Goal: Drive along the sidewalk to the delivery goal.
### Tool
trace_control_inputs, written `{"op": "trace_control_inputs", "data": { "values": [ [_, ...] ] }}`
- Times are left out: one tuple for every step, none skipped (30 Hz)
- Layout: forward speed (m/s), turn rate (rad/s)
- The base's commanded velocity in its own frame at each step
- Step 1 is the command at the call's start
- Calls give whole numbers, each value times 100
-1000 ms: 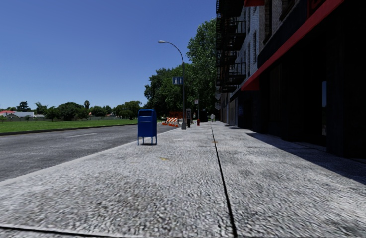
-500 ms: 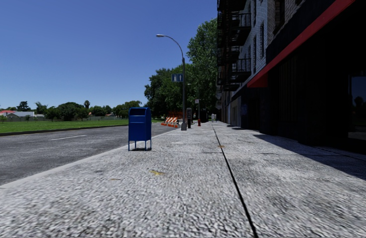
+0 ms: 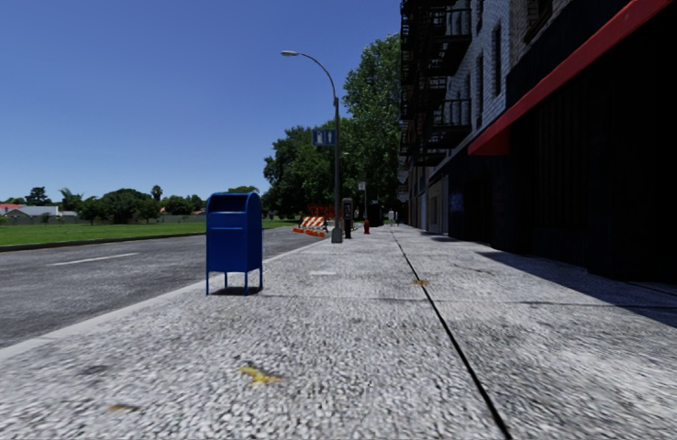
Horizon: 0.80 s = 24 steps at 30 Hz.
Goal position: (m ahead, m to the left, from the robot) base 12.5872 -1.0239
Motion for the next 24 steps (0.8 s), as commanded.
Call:
{"op": "trace_control_inputs", "data": {
  "values": [
    [200,-75],
    [200,0],
    [200,0],
    [200,0],
    [200,0],
    [200,0],
    [200,0],
    [200,0],
    [200,0],
    [200,0],
    [200,0],
    [200,0],
    [200,0],
    [200,0],
    [200,0],
    [200,0],
    [200,0],
    [200,0],
    [200,0],
    [200,0],
    [200,-65],
    [200,-120],
    [200,-120],
    [200,-120]
  ]
}}
